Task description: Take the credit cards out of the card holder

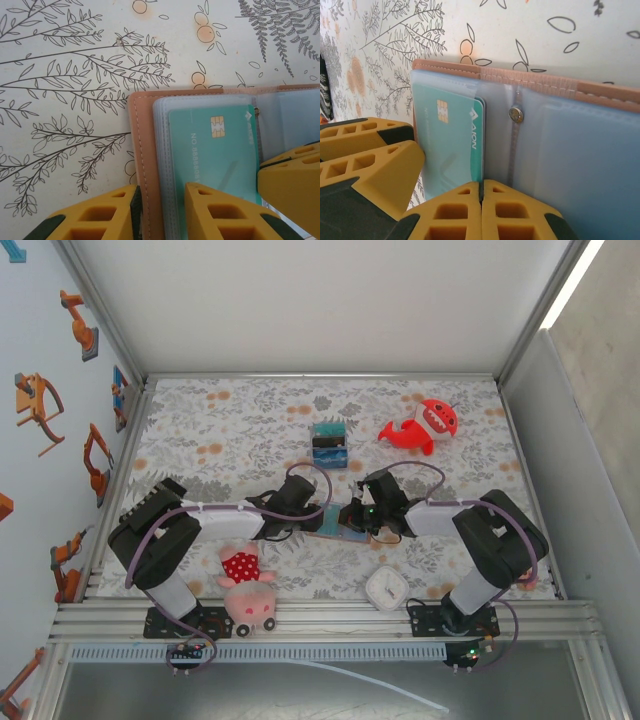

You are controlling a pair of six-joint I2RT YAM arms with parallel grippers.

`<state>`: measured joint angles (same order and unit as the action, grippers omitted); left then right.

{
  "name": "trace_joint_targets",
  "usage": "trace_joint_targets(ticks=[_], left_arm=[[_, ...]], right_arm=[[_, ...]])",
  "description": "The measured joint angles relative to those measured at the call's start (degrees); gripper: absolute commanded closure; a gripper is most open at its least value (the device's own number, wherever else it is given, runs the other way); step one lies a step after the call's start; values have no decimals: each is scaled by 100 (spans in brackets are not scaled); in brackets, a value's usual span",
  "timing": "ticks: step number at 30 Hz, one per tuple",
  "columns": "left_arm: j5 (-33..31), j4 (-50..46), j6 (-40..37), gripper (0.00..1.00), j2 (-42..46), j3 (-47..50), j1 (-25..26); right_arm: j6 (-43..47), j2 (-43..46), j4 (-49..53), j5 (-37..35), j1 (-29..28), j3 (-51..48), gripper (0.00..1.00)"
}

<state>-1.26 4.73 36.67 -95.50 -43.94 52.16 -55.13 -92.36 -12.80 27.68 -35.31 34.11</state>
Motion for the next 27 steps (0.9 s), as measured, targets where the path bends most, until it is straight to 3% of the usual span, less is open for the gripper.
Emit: trace_joint_targets(ticks=[21,27], left_arm=[[-85,-11,4,72,2,-7,31],[-85,-72,4,72,2,-35,31]], right_arm=[[225,245,560,-177,116,-11,100],[212,466,549,-175,116,-46,92]])
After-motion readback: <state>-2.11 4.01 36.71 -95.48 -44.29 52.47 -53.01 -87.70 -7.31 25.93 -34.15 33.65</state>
